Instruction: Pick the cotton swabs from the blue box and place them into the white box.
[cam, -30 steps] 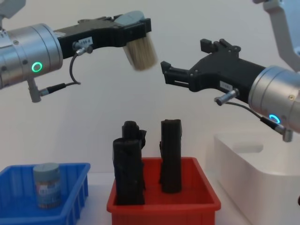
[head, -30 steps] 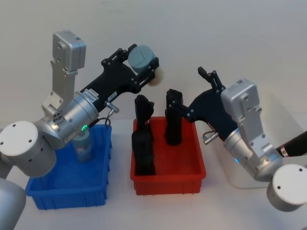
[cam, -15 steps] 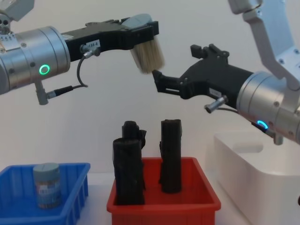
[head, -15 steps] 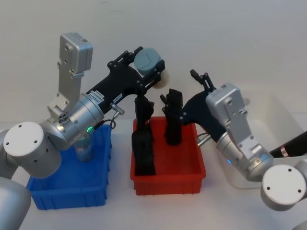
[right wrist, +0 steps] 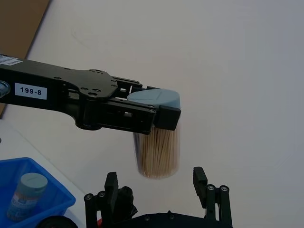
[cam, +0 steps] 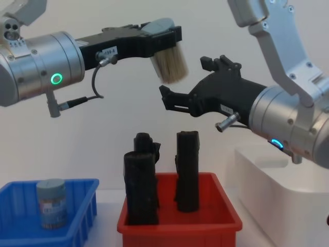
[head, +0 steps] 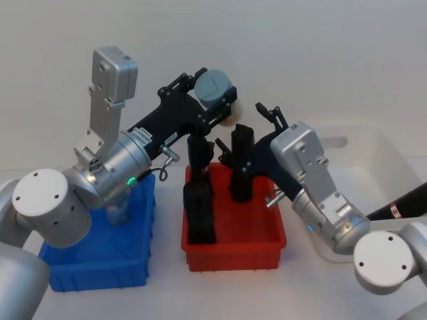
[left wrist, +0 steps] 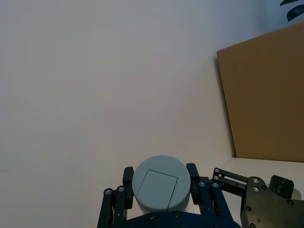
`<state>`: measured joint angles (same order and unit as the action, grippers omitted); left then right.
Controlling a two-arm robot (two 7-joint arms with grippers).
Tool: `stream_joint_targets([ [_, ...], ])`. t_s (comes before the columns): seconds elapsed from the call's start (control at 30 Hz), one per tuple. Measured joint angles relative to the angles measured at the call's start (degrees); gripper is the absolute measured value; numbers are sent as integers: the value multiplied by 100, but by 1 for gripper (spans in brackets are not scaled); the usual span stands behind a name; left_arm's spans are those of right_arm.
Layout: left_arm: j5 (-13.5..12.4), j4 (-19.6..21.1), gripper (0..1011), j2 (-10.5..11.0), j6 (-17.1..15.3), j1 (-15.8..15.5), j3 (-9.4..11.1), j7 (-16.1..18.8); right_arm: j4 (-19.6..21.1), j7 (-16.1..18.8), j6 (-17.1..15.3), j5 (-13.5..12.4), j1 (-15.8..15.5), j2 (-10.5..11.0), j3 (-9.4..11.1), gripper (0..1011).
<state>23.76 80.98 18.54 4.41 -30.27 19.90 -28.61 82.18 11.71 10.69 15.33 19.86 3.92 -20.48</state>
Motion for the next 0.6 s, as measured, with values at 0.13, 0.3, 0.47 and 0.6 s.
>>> stream_joint_targets([
  [0.13,15,-13,673,-23,-5,0,27,-7,-56,-72,23,58,21,-27,-19,1001],
  [0.3,25,-14,673,-44,-11,12,57,-7,-102,-148,45,104,41,-49,-37,1001],
  [0.47,38,-10,673,-62,-21,42,90,1,-145,-233,71,148,59,-73,-55,1001],
  [0.6,51,4,673,-75,-31,71,116,34,-177,-281,84,176,72,-82,-60,1001],
])
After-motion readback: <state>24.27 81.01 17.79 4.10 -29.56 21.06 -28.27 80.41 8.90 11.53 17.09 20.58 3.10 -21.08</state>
